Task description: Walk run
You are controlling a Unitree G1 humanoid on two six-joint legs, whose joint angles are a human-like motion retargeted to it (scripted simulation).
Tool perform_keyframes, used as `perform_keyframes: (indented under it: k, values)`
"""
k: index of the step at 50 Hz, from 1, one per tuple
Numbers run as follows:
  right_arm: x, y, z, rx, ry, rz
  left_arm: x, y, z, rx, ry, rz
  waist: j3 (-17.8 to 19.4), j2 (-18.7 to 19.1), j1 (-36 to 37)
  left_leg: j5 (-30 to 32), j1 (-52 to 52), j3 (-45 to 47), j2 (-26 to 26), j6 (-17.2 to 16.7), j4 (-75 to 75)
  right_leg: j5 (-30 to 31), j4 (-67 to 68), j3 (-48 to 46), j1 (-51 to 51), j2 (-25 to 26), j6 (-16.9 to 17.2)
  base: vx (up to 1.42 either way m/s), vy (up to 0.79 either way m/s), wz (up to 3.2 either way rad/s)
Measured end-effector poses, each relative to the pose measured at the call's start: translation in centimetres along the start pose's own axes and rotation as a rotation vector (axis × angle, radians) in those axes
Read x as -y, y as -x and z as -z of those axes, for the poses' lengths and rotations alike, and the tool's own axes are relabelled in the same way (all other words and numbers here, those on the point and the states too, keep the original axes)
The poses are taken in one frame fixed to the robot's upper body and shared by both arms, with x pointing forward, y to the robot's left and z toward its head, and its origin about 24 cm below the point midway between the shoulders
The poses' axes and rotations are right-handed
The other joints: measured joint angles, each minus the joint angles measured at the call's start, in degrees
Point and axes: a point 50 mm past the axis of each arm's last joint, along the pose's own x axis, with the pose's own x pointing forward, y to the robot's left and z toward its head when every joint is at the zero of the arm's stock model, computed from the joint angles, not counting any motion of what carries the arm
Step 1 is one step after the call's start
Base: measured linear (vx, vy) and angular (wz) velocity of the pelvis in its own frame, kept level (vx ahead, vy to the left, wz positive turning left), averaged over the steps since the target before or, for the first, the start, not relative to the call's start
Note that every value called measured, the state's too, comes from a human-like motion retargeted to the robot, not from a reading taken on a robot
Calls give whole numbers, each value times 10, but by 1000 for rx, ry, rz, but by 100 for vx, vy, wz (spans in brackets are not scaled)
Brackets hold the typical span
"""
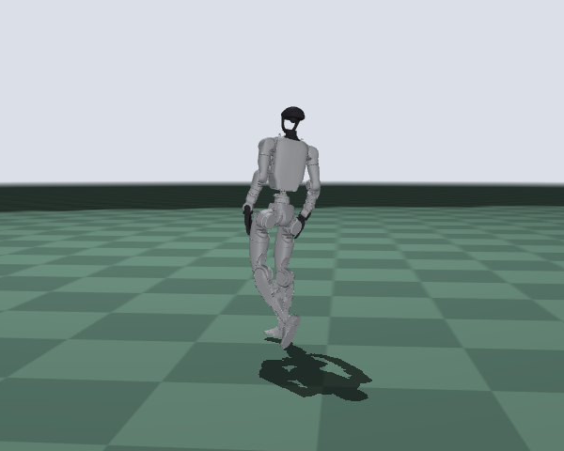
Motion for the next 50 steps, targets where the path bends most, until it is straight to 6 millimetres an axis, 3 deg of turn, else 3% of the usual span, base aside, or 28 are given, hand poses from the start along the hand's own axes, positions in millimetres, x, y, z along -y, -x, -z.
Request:
perform_keyframes:
  k: [3,5,10,15,18,20,25,28,30,32,36,37,40,42,45,50]
  values:
    - [-2,0,5,-36,99,-49,-19,7,-6,35,-128,-119,2,-8,3,-105,-48,83,47,42,48,-13,-9,-42,25,-8,-10,25,-24,94]
    - [-7,1,9,-61,133,-94,-26,10,-11,72,-157,-187,9,-22,33,-149,-72,118,41,56,40,-18,-17,-47,41,-8,-17,32,-28,-19]
    - [-14,2,16,-77,128,-105,-22,8,-22,166,-57,-228,26,-18,96,-213,-129,115,5,21,-85,-39,-33,-74,74,21,-30,32,-22,-5]
    - [-20,5,25,-105,63,-157,-20,6,-29,185,-76,-229,42,18,123,-207,-145,114,17,37,-276,-65,-43,-96,112,70,-50,35,-11,36]
    - [-20,5,26,-122,76,-188,-18,5,-28,176,-67,-219,45,25,127,-203,-160,87,0,58,-370,-81,-48,-118,137,86,-63,49,-9,46]
    - [-19,5,26,-132,99,-199,-14,3,-26,163,-51,-198,43,24,126,-211,-167,96,-7,53,-417,-95,-48,-129,152,90,-66,48,-9,72]
    - [-22,4,25,-115,124,-178,-8,0,-26,137,-31,-145,33,31,103,-232,-155,317,12,50,-458,-136,-40,-172,180,106,-68,54,-5,99]
    - [-25,3,25,-117,136,-180,-9,0,-26,128,-22,-173,24,26,106,-235,-133,378,12,104,-443,-156,-29,-190,194,108,-57,66,-3,54]
    - [-26,3,27,-134,152,-187,-8,-1,-23,109,-3,-192,13,15,108,-200,-128,360,-2,145,-440,-157,-17,-209,202,100,-43,76,-13,39]
    - [-30,3,29,-147,145,-197,-6,-2,-19,91,58,-189,5,-3,115,-202,-107,361,0,145,-436,-129,6,-214,213,87,-29,84,-17,4]
    - [-35,1,27,-122,99,-165,-6,-3,-20,107,159,-74,10,11,126,-242,-80,334,16,145,-411,43,114,-191,201,75,32,64,14,26]
    - [-32,0,24,-104,106,-137,-9,-2,-19,102,156,-56,13,23,124,-250,-71,317,24,145,-406,89,151,-177,190,83,34,63,12,92]
    - [-16,0,17,-58,222,-31,-16,2,-13,53,43,-44,20,57,128,-269,-45,272,45,145,-401,181,269,-150,150,110,2,59,9,90]
    - [-8,0,12,-36,263,31,-19,4,-13,44,-52,-23,22,76,123,-276,-36,234,47,145,-397,126,325,-99,110,136,3,55,14,142]
    - [-11,-1,8,9,142,85,-11,1,-13,-4,-99,33,24,95,124,-278,-16,179,42,145,-399,51,362,-50,62,149,-9,46,14,163]
    - [-19,0,-3,139,-105,109,4,-6,-19,-7,-42,62,24,101,93,-269,4,39,5,145,-392,-13,285,-44,2,105,-58,43,5,246]
